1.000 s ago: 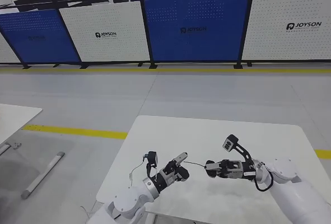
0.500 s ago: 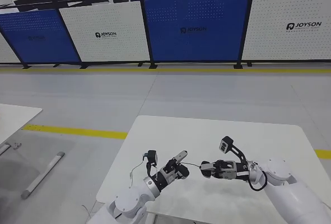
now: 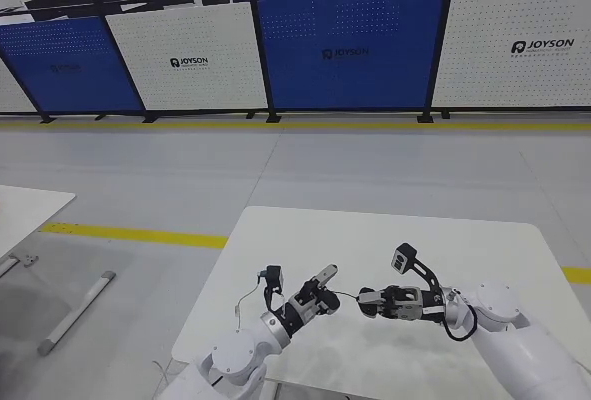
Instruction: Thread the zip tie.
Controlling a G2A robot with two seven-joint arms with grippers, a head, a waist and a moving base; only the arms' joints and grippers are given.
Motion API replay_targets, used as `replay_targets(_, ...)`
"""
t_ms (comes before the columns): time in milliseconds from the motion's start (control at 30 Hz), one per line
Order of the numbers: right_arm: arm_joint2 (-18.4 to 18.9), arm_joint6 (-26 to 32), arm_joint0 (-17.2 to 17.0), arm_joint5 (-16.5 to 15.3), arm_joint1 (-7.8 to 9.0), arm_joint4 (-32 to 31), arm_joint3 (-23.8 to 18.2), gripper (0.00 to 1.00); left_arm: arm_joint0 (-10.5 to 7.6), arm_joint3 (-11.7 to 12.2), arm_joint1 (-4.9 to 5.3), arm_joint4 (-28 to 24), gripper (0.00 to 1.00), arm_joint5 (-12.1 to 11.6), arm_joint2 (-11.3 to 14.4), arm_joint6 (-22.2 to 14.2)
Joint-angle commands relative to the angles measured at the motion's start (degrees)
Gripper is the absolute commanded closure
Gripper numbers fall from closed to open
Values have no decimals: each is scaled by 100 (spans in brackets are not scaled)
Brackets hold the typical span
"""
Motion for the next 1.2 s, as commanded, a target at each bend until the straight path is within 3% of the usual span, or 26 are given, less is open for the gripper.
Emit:
replay_targets(0,0,0,0,0,0,0,0,100,14,4,4,133,61,-57,-1,12)
replay_targets(233,0,0,0,0,0,0,0,100,217,-9,21,100,77,-277,-67,-121)
replay_targets(400,0,0,0,0,0,0,0,100,358,-55,62,224,68,-404,-181,-388)
replay_targets(500,0,0,0,0,0,0,0,100,419,-120,71,224,68,-420,-200,-453)
replay_targets(700,0,0,0,0,0,0,0,100,442,-213,81,154,64,-351,-223,-578)
replay_targets(900,0,0,0,0,0,0,0,100,457,-269,111,265,63,-119,-251,-792)
replay_targets(1167,0,0,0,0,0,0,0,100,562,-188,101,386,59,-322,-72,-758)
